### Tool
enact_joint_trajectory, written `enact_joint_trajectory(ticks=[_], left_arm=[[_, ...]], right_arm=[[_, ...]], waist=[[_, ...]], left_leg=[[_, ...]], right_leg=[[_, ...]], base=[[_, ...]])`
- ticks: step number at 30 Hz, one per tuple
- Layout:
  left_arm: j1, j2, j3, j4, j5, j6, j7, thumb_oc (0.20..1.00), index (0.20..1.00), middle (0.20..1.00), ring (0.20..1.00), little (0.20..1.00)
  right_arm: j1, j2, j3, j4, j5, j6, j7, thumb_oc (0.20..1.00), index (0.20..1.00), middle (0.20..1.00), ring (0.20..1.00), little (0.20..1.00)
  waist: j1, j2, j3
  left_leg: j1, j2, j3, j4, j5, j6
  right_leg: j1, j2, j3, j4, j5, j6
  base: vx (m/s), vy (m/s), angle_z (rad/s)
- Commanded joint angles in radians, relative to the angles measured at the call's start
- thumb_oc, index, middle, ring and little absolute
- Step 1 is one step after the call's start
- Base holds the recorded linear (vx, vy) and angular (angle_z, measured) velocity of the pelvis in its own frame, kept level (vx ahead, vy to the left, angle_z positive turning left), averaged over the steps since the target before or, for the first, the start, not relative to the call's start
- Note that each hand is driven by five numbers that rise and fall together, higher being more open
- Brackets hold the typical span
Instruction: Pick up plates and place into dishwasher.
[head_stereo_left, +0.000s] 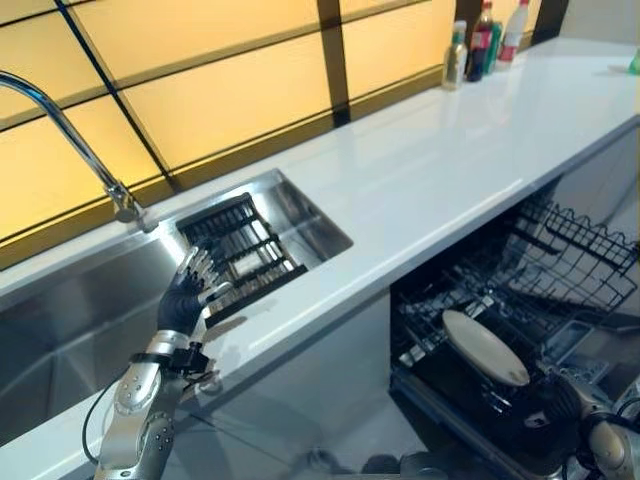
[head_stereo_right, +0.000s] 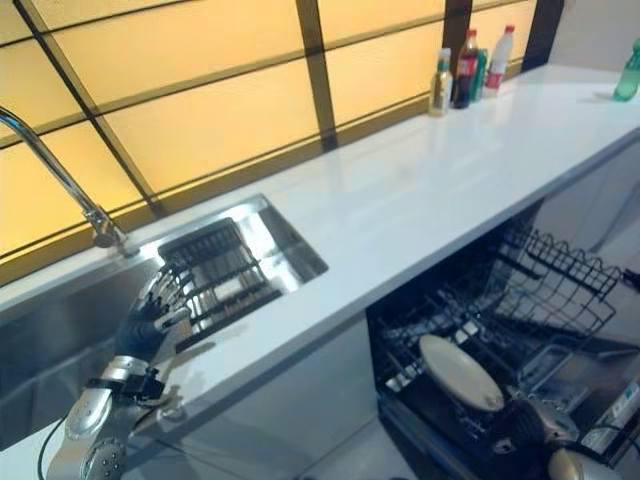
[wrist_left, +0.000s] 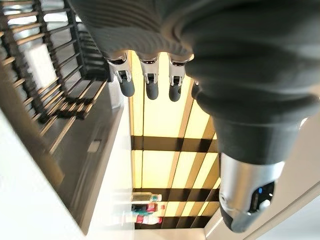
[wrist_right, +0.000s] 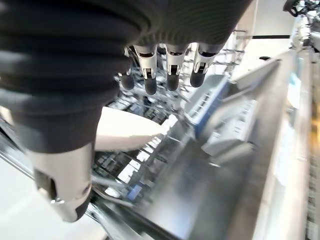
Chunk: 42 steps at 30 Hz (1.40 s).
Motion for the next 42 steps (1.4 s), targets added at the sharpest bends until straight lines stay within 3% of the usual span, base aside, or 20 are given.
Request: enact_joint_trajectory(ticks=[1,7,17,24,32,37,42], left_arm=[[-0.001,0.021,0.055,0.027,0.04,-0.048,-0.007,1.0,1.0,1.0,1.0,1.0],[0.03,0.038,0.071,0.058,0.129,-0.097,-0.016,1.0,1.0,1.0,1.0,1.0],[0.019,0.044,0.033,0.07,0.21,-0.112,-0.014,1.0,1.0,1.0,1.0,1.0],[0.01,0.063,0.002,0.068,0.27,-0.089,0.013,1.0,1.0,1.0,1.0,1.0],[-0.016,0.066,-0.033,0.12,0.305,-0.036,0.099,1.0,1.0,1.0,1.0,1.0],[-0.01,0.055,-0.036,0.149,0.283,-0.038,0.094,1.0,1.0,1.0,1.0,1.0],[-0.016,0.045,-0.044,0.16,0.265,-0.042,0.105,1.0,1.0,1.0,1.0,1.0]], right_arm=[[-0.049,0.006,-0.088,-0.084,0.183,-0.025,-0.046,1.0,1.0,1.0,1.0,1.0],[-0.041,0.051,-0.142,-0.187,0.331,-0.099,-0.121,1.0,1.0,1.0,1.0,1.0],[-0.072,0.057,-0.118,-0.266,0.38,-0.14,-0.146,1.0,1.0,1.0,1.0,1.0],[-0.078,0.031,-0.09,-0.277,0.417,-0.111,-0.151,1.0,1.0,1.0,1.0,1.0],[-0.082,-0.016,-0.084,-0.288,0.451,-0.132,-0.199,1.0,1.0,1.0,1.0,1.0],[-0.055,-0.015,-0.093,-0.294,0.446,-0.15,-0.213,1.0,1.0,1.0,1.0,1.0],[-0.038,-0.023,-0.09,-0.294,0.447,-0.155,-0.213,1.0,1.0,1.0,1.0,1.0]], waist=[[0.006,-0.055,-0.056],[0.004,-0.044,-0.089],[-0.001,-0.032,-0.094],[-0.008,-0.019,-0.074],[-0.025,0.005,-0.06],[-0.032,0.003,-0.063],[-0.029,-0.02,-0.067]], left_leg=[[-0.029,-0.029,0.012,0.051,-0.047,0.021],[0.0,-0.034,0.014,0.011,-0.052,0.024],[0.017,-0.035,0.021,-0.015,-0.051,0.029],[0.008,-0.032,0.022,-0.003,-0.051,0.03],[-0.003,-0.018,0.021,0.031,-0.042,0.021],[-0.014,-0.004,0.028,0.089,-0.053,0.007],[-0.065,0.013,0.038,0.273,-0.084,-0.012]], right_leg=[[0.127,0.0,0.014,-0.225,0.055,0.045],[0.136,0.009,0.014,-0.244,0.054,0.051],[0.135,0.009,0.012,-0.244,0.046,0.055],[0.123,0.007,0.013,-0.223,0.032,0.054],[0.118,0.014,0.025,-0.184,0.007,0.041],[0.124,0.02,0.018,-0.16,-0.015,0.023],[0.122,0.013,-0.002,-0.136,-0.027,-0.01]], base=[[0.0,0.0,0.0],[0.02,0.039,-0.02],[0.02,0.001,0.0],[0.04,-0.053,-0.01],[0.07,-0.084,-0.02],[0.08,-0.142,-0.03],[0.04,-0.134,-0.04]])
